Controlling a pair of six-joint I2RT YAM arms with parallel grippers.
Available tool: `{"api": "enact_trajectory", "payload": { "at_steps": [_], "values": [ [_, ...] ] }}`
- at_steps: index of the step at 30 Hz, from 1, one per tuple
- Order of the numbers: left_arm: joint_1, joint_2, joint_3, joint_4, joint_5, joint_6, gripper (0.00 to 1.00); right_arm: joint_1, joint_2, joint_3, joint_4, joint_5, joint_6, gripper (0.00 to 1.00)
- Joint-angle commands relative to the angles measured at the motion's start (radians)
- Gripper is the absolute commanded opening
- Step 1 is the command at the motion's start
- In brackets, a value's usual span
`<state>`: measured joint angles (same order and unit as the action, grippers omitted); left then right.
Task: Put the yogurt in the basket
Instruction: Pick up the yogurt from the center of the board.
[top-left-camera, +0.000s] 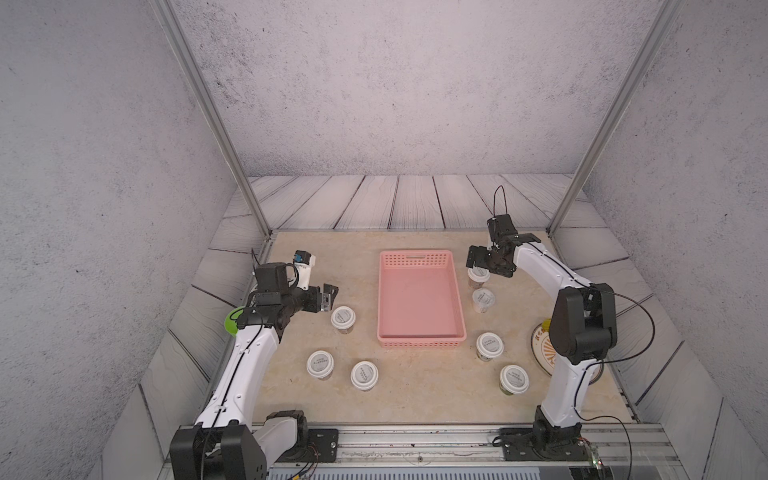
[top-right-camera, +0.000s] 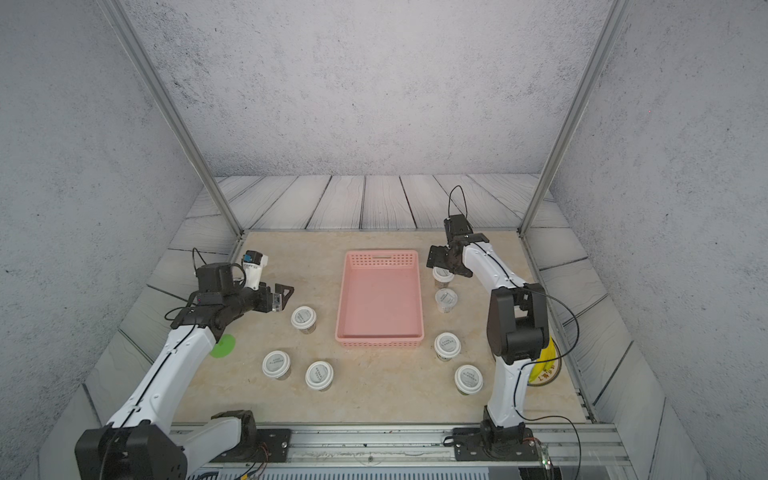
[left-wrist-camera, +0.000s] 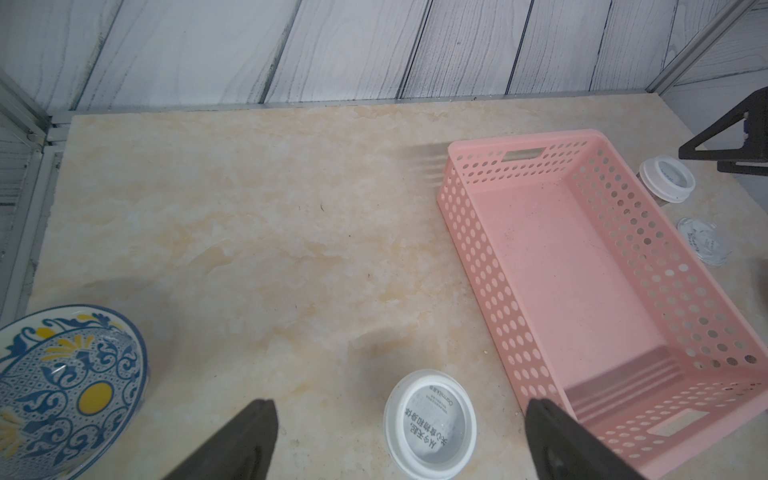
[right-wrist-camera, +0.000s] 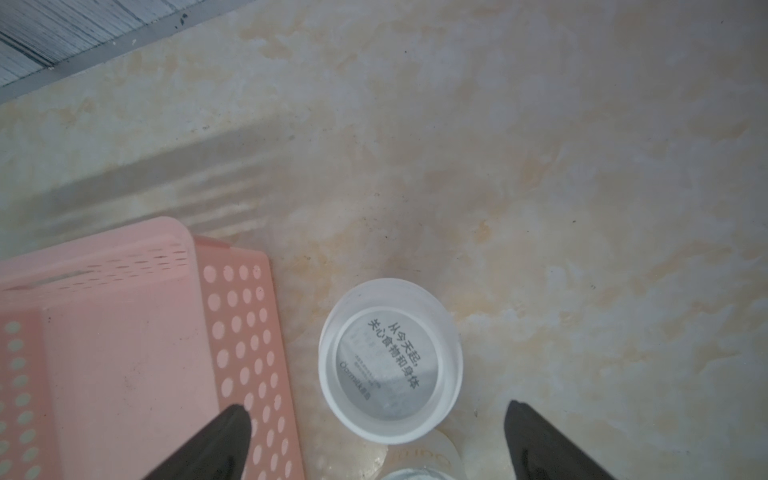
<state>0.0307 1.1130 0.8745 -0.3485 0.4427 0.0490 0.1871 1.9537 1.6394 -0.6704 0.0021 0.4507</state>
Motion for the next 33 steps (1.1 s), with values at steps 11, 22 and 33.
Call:
{"api": "enact_trajectory", "payload": {
  "at_steps": [11, 22, 33],
  "values": [
    [-0.005, -0.012, 0.007, -0.002, 0.016, 0.007, 0.99, -0.026, 0.052, 0.012, 0.001, -0.056, 0.034, 1.0],
    [-0.005, -0.004, 0.014, -0.01, 0.01, 0.006, 0.99, -0.035, 0.093, 0.028, -0.001, -0.079, 0.039, 0.99],
    [-0.006, -0.005, 0.002, 0.003, 0.015, 0.007, 0.99, -0.044, 0.108, 0.031, 0.013, -0.1, 0.034, 0.89]
  ]
}}
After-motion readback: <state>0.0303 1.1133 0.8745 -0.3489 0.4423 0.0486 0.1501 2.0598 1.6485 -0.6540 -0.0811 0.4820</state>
